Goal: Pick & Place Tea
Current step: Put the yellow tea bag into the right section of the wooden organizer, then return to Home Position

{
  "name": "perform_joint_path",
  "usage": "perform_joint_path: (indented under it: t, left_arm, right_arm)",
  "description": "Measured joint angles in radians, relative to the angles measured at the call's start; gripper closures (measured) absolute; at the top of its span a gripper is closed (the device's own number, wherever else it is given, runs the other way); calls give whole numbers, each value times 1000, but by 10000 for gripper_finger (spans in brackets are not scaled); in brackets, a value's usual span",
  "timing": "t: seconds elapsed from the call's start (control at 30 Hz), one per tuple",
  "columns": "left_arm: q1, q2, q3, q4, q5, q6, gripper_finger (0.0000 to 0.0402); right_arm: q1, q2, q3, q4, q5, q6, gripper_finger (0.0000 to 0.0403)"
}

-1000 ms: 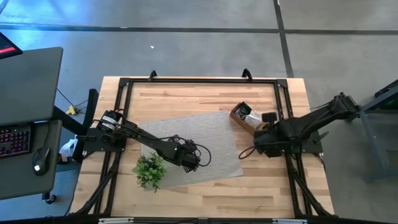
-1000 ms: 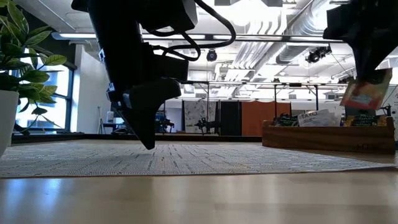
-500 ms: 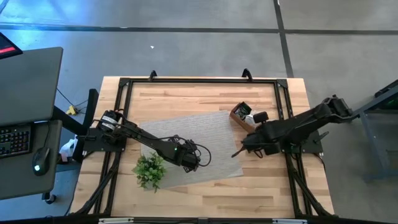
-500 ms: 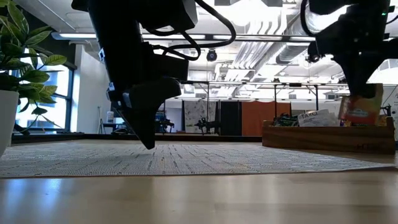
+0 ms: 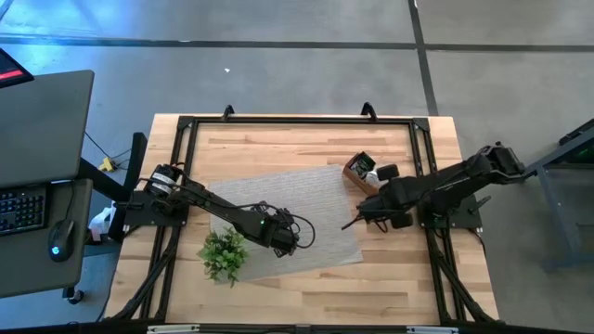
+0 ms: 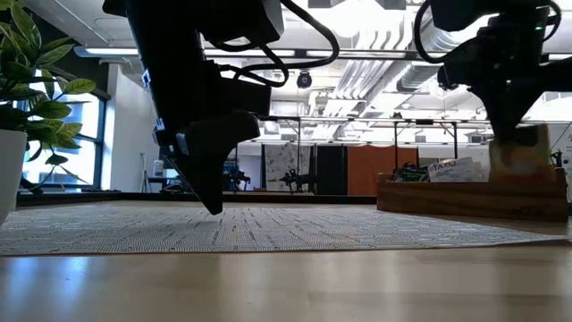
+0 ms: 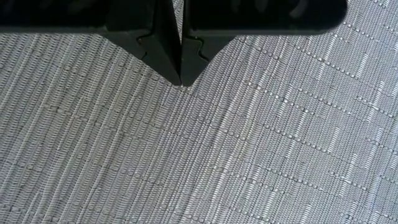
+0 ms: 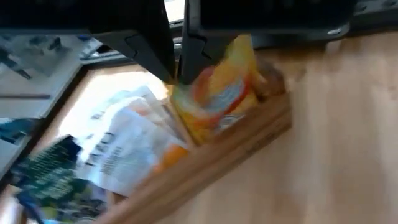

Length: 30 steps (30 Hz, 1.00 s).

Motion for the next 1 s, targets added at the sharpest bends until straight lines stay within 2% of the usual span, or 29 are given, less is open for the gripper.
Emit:
perform_joint_path:
  t: [0.37, 0.5, 0.73, 0.9, 1.0]
  left_arm:
    - [0, 0, 0, 0, 9, 0, 401]
    - [0, 0, 0, 0, 9, 0, 401]
    - [0, 0, 0, 1, 10, 0, 401]
    - [0, 0, 0, 5, 9, 0, 401]
    - [0, 0, 0, 6, 9, 0, 401]
  right_arm:
    - [-32, 0, 0, -14, 62, 40, 301]
    - [-32, 0, 5, -44, 113, 73, 289]
    - [-32, -12, 40, -137, -38, 286, 304]
    - [-31, -27, -51, -91, -149, 347, 337]
    - [-31, -28, -120, -23, -157, 338, 369]
